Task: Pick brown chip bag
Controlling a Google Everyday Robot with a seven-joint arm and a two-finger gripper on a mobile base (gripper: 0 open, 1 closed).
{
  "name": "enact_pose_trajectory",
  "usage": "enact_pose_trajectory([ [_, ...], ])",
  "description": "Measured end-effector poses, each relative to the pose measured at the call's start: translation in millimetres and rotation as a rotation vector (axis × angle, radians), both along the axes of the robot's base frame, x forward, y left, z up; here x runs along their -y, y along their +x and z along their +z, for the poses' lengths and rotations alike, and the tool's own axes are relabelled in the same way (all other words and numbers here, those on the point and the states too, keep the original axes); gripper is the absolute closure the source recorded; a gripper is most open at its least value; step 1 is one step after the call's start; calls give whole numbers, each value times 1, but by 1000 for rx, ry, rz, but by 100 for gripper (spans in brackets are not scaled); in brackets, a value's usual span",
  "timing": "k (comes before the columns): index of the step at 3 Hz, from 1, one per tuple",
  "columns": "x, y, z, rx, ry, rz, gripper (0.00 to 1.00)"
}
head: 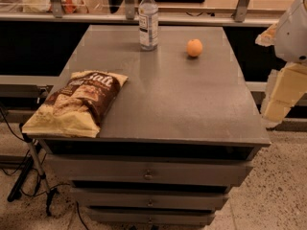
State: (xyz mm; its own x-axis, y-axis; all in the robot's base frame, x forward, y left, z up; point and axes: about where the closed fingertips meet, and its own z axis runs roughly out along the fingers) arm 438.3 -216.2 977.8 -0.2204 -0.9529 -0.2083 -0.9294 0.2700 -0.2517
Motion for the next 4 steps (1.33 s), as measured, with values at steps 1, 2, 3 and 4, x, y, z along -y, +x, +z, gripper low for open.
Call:
enact_pose_trajectory([
  [1,0,0,0,0,0,0,0],
  [2,-18,-1,-4,-43,73,32,0],
  [3,-59,-7,-12,-111,219,88,0],
  [4,-115,-17,-12,-139,385,133,0],
])
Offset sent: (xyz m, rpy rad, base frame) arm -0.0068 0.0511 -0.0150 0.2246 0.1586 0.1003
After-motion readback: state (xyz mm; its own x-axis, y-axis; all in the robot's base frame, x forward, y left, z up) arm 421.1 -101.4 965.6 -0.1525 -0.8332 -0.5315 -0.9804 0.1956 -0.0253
